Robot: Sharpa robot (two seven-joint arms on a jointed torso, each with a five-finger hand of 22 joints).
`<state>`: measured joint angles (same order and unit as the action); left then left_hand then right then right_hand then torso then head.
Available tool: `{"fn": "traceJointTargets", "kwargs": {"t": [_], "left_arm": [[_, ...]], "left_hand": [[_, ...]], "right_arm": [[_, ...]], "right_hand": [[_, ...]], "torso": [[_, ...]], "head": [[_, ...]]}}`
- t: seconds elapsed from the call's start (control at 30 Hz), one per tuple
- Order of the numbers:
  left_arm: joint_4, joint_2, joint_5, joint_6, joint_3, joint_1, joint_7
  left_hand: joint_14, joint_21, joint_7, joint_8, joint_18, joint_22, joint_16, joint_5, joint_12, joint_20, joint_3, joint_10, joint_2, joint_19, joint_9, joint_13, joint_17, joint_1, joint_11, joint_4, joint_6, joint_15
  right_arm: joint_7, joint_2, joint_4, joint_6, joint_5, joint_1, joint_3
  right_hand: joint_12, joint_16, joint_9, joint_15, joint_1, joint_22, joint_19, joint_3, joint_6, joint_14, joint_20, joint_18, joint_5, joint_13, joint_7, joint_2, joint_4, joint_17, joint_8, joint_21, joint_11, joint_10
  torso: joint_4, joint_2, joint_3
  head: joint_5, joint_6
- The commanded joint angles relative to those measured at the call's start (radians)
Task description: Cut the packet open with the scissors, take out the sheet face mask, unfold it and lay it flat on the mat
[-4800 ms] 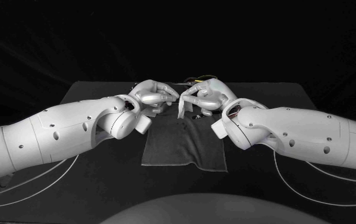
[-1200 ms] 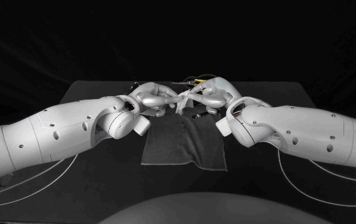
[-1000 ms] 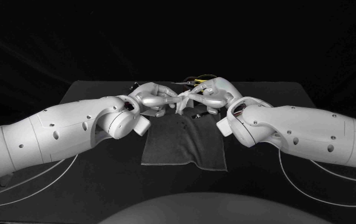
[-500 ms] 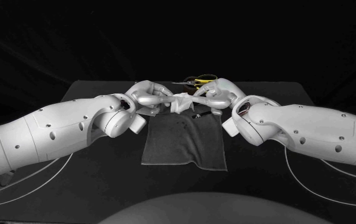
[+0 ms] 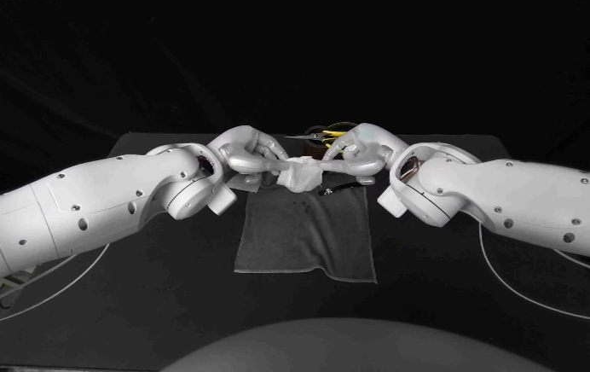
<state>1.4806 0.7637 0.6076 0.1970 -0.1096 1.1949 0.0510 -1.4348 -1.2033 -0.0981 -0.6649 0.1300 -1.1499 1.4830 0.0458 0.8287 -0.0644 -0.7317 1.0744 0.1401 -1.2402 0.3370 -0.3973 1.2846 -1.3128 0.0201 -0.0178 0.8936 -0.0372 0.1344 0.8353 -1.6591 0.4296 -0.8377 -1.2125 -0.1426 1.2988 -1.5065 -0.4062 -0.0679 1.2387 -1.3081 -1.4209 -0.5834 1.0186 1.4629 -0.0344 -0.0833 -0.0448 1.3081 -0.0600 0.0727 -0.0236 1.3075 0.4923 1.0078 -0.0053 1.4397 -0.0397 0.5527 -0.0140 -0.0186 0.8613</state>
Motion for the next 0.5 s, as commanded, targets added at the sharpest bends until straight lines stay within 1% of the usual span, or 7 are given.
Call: {"fn": "traceJointTargets", "kwargs": {"t": [0.03,0.17,0.2,0.23,0.37,0.4,0.5], "left_arm": [[0.001,-0.002,0.097,-0.067,0.001,0.018,-0.032],[-0.005,-0.002,0.133,-0.084,0.001,0.05,-0.051],[-0.007,-0.002,0.14,-0.089,0.0,0.059,-0.056],[-0.008,-0.002,0.145,-0.092,0.0,0.064,-0.058],[-0.016,-0.003,0.185,-0.121,-0.004,0.094,-0.081],[-0.02,-0.003,0.202,-0.133,-0.005,0.104,-0.092],[-0.028,-0.005,0.241,-0.158,-0.007,0.119,-0.111]], "left_hand": [[-0.01,-0.009,0.0,-0.008,-0.017,-0.004,0.007,0.003,0.006,-0.001,-0.007,0.004,0.006,-0.007,0.018,-0.002,0.004,0.0,0.002,0.0,0.01,0.001],[-0.011,-0.011,0.0,-0.008,-0.018,-0.007,0.007,0.003,0.007,-0.001,-0.009,0.005,0.007,-0.009,0.017,-0.002,0.005,0.002,0.002,0.0,0.01,0.001],[-0.011,-0.013,0.0,-0.009,-0.018,-0.008,0.008,0.003,0.007,-0.001,-0.01,0.005,0.008,-0.01,0.017,-0.003,0.006,0.003,0.002,0.0,0.011,0.001],[-0.012,-0.014,-0.001,-0.009,-0.019,-0.01,0.008,0.003,0.007,-0.001,-0.011,0.005,0.008,-0.011,0.017,-0.003,0.007,0.003,0.002,0.0,0.011,0.001],[-0.014,-0.016,0.0,-0.01,-0.019,-0.012,0.009,0.003,0.008,-0.002,-0.013,0.006,0.01,-0.013,0.016,-0.003,0.011,0.005,0.002,-0.001,0.012,0.001],[-0.014,-0.016,0.0,-0.01,-0.019,-0.012,0.009,0.003,0.009,-0.002,-0.014,0.006,0.01,-0.013,0.016,-0.004,0.011,0.005,0.002,-0.001,0.012,0.001],[-0.014,-0.019,0.0,-0.01,-0.02,-0.015,0.009,0.003,0.009,-0.002,-0.015,0.007,0.011,-0.015,0.016,-0.004,0.011,0.006,0.002,-0.001,0.012,0.001]], "right_arm": [[0.063,-0.002,0.007,-0.094,-0.093,-0.016,0.001],[0.088,-0.004,0.02,-0.143,-0.135,-0.048,0.001],[0.094,-0.004,0.022,-0.155,-0.145,-0.056,0.001],[0.097,-0.004,0.023,-0.163,-0.152,-0.061,0.001],[0.118,-0.007,0.028,-0.214,-0.193,-0.088,0.001],[0.126,-0.009,0.029,-0.232,-0.208,-0.097,0.001],[0.141,-0.012,0.032,-0.261,-0.232,-0.113,0.001]], "right_hand": [[0.005,-0.006,-0.05,-0.007,0.0,-0.077,-0.008,-0.076,0.009,0.093,0.001,-0.011,-0.004,0.058,0.002,-0.006,0.073,0.2,0.021,0.007,-0.012,0.02],[0.005,-0.007,-0.051,-0.007,-0.001,-0.08,-0.01,-0.076,0.009,0.094,0.001,-0.01,-0.004,0.058,0.002,-0.004,0.074,0.201,0.022,0.016,-0.012,0.021],[0.005,-0.007,-0.051,-0.007,-0.001,-0.08,-0.01,-0.076,0.009,0.094,0.001,-0.01,-0.004,0.058,0.002,-0.004,0.074,0.201,0.022,0.016,-0.012,0.021],[0.005,-0.008,-0.051,-0.007,-0.001,-0.081,-0.01,-0.077,0.009,0.094,0.001,-0.01,-0.004,0.058,0.002,-0.004,0.074,0.201,0.022,0.016,-0.012,0.021],[0.008,-0.009,-0.051,-0.007,-0.002,-0.083,-0.012,-0.077,0.01,0.094,0.001,-0.009,-0.004,0.06,0.002,-0.003,0.075,0.203,0.023,0.022,-0.012,0.022],[0.008,-0.009,-0.051,-0.007,-0.002,-0.083,-0.012,-0.077,0.01,0.094,0.001,-0.009,-0.004,0.06,0.002,-0.003,0.075,0.203,0.023,0.022,-0.012,0.022],[0.009,-0.009,-0.052,-0.007,-0.002,-0.083,-0.012,-0.077,0.01,0.094,0.001,-0.008,-0.004,0.061,0.002,-0.003,0.075,0.203,0.023,0.024,-0.012,0.022]], "torso": [[0.0001,0.0,0.0],[-0.0002,-0.001,-0.0001],[-0.0005,-0.001,-0.0002],[-0.0007,-0.001,0.0],[0.0002,-0.001,0.0004],[0.0005,-0.001,0.0003],[0.0001,-0.002,0.0005]], "head": [[0.001,0.0],[0.0,0.002],[0.0,0.001],[0.0,-0.001],[0.001,-0.001],[0.002,-0.001],[0.001,-0.003]]}}
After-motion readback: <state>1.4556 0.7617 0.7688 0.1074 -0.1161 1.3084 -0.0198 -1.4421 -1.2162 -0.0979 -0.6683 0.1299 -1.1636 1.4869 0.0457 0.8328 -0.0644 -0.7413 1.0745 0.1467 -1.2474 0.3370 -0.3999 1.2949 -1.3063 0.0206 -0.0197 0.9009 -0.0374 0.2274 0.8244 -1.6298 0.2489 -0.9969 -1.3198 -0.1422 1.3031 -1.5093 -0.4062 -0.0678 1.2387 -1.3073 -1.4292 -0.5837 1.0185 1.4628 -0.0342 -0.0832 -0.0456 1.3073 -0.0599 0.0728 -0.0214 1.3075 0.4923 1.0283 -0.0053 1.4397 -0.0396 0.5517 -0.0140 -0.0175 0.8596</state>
